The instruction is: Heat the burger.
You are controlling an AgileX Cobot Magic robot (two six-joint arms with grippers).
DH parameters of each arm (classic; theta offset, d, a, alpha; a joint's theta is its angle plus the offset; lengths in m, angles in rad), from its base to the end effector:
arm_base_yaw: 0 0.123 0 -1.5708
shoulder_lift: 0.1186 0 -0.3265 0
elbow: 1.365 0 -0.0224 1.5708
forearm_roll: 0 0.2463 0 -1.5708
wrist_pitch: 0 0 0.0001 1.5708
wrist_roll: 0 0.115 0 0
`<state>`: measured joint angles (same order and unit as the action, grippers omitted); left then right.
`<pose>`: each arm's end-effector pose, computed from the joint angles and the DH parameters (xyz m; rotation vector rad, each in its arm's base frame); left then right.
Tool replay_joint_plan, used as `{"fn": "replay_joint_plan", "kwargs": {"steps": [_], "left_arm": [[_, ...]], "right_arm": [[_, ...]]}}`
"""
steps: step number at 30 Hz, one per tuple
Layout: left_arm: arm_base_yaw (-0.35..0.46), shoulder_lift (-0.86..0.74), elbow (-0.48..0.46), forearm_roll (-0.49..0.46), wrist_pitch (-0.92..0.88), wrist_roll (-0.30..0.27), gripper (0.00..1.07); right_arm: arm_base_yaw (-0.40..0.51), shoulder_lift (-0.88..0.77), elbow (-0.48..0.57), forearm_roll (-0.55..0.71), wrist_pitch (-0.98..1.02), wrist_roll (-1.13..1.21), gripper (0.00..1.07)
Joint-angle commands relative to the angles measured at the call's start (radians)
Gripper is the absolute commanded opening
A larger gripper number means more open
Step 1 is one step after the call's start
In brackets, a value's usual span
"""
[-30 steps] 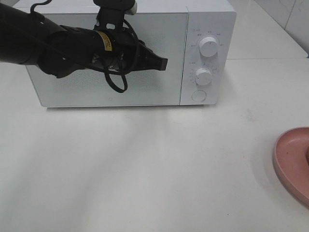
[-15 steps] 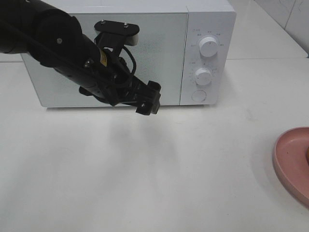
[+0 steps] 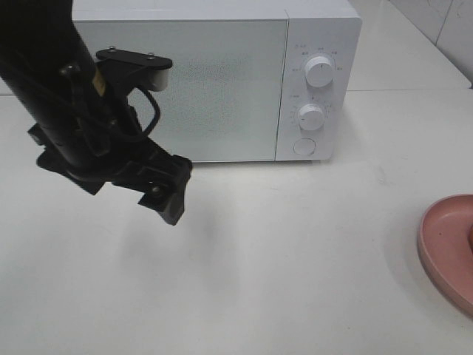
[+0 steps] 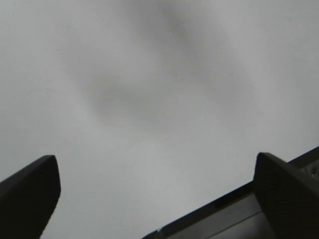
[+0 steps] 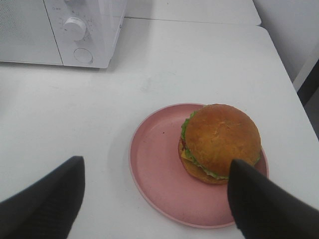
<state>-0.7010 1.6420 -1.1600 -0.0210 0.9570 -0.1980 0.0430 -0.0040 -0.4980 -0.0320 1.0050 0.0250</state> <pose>0.2451 -0.2095 0.2573 0.7190 2.8588 -0.1654 -0.0267 -0.0043 0.2693 -0.0174 1.9861 0.0061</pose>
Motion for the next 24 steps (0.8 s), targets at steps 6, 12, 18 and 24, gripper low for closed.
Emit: {"fn": "replay_joint_plan", "kwargs": {"steps": [6, 12, 18, 24], "left_arm": [[0.219, -0.115, 0.016, -0.041, 0.170, 0.082, 0.98], [0.432, -0.225, 0.077, -0.103, 0.195, 0.172, 0.98], [0.566, -0.359, 0.173, -0.128, 0.198, 0.174, 0.98], [0.583, -0.510, 0.294, -0.078, 0.198, 0.174, 0.98]], "right_arm": [[-0.006, -0.026, 0.000, -0.003, -0.011, -0.001, 0.76], [-0.006, -0.026, 0.000, -0.003, -0.011, -0.001, 0.76], [-0.006, -0.026, 0.000, -0.003, -0.011, -0.001, 0.76], [-0.006, -0.026, 0.000, -0.003, -0.011, -0.001, 0.76]]}}
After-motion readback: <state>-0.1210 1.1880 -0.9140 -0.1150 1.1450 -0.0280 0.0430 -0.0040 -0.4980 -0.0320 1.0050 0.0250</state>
